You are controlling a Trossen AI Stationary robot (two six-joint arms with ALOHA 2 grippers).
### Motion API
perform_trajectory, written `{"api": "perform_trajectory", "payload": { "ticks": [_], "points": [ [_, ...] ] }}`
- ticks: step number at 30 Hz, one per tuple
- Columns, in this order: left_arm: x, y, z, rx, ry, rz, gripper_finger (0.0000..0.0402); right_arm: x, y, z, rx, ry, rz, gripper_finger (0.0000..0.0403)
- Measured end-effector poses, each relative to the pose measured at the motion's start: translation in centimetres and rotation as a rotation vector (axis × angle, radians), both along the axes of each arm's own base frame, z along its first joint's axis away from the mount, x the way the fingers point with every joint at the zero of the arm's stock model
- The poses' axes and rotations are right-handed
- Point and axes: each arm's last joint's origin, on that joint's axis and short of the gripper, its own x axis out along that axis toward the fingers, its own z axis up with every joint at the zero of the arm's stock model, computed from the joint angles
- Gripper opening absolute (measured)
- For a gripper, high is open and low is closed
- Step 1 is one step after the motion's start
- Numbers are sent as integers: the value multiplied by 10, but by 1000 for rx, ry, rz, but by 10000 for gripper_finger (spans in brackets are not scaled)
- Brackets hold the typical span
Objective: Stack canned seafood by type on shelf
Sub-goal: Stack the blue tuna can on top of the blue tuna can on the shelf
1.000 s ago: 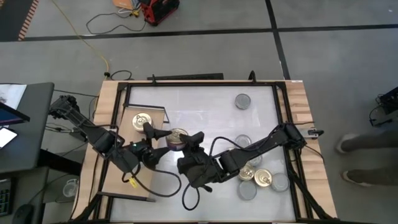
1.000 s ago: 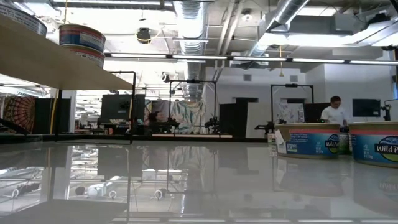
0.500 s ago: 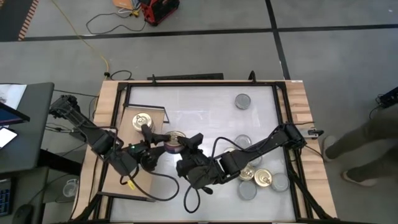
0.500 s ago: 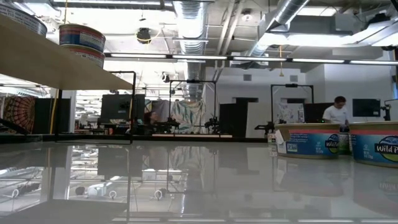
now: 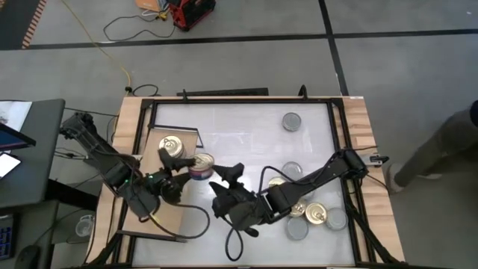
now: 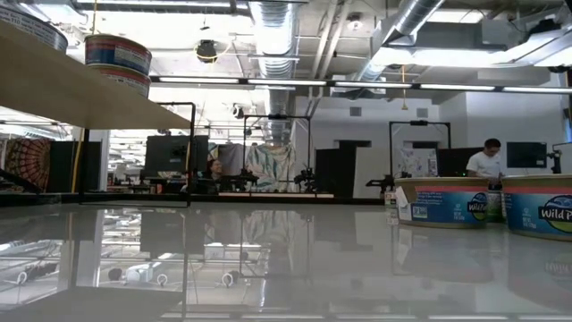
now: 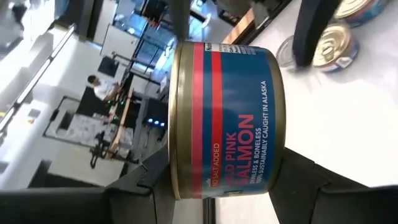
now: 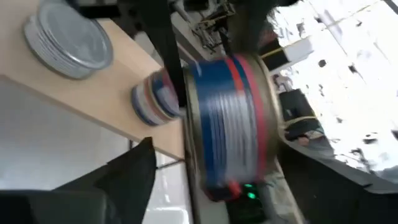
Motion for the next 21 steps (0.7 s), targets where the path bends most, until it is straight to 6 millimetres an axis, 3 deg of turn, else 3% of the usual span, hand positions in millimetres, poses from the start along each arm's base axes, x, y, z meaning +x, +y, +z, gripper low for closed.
{"api": "perform_trajectory", "payload": {
  "ticks": [5,8,15,21],
  "points": [
    [-19,3,3,-8,-64,53,187,-11,12,1,-96,24,-102,378],
    [-29,4,6,-36,-92,40,187,-16,12,-6,-59,17,-123,374],
    [-41,4,6,-233,-26,-113,198,-29,-17,-9,168,-15,-177,357],
    [-44,-1,10,-489,97,-358,202,-23,-37,-12,366,10,-145,341]
  ]
}}
